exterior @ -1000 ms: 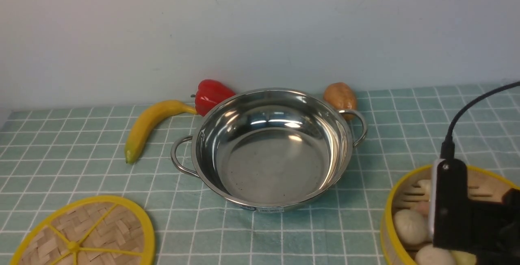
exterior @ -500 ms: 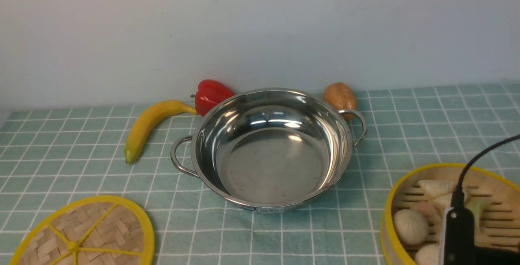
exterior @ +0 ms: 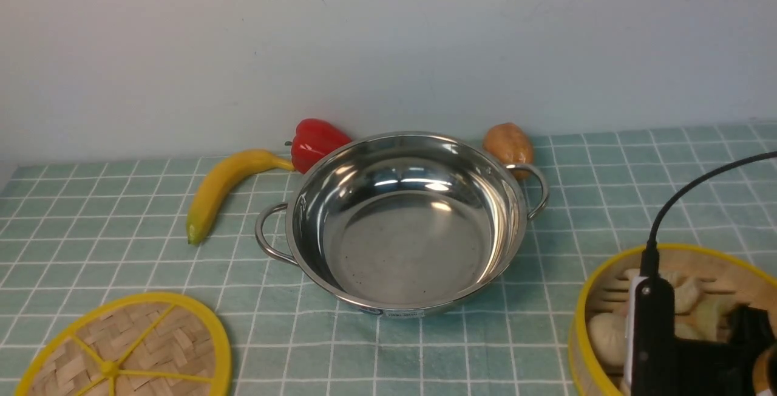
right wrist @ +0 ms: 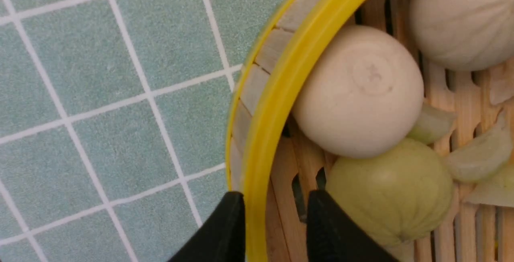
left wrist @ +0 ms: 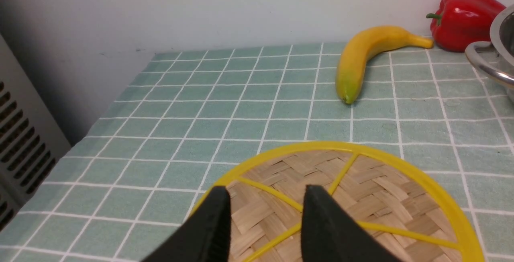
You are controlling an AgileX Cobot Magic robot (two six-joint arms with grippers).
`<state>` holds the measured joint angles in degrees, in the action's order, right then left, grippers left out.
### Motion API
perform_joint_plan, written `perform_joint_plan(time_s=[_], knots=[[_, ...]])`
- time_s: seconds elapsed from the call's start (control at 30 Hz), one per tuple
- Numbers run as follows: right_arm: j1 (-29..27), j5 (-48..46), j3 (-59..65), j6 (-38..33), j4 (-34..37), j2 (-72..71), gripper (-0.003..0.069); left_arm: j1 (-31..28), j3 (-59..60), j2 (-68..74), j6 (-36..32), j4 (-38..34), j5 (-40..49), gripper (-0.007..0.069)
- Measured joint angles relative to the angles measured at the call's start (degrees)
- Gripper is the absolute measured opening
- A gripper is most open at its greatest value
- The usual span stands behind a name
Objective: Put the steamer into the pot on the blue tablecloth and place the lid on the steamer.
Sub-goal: 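Reach for and grasp the rim of the bamboo steamer holding the buns with the right gripper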
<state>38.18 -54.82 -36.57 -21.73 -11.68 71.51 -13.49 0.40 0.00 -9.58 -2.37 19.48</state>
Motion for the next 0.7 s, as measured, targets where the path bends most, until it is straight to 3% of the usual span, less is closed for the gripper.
perform_joint_plan(time_s=[0.53,0.7], knots=[[0.0,3.8,0.0,0.0,0.7,8.8,0.0238,0.0,0.0,0.0,0.0,0.0,0.0,0.0243],[0.0,4.3,0.1,0.2,0.5,9.8,0.0138,0.0,0.0,0.0,0.0,0.0,0.0,0.0243]])
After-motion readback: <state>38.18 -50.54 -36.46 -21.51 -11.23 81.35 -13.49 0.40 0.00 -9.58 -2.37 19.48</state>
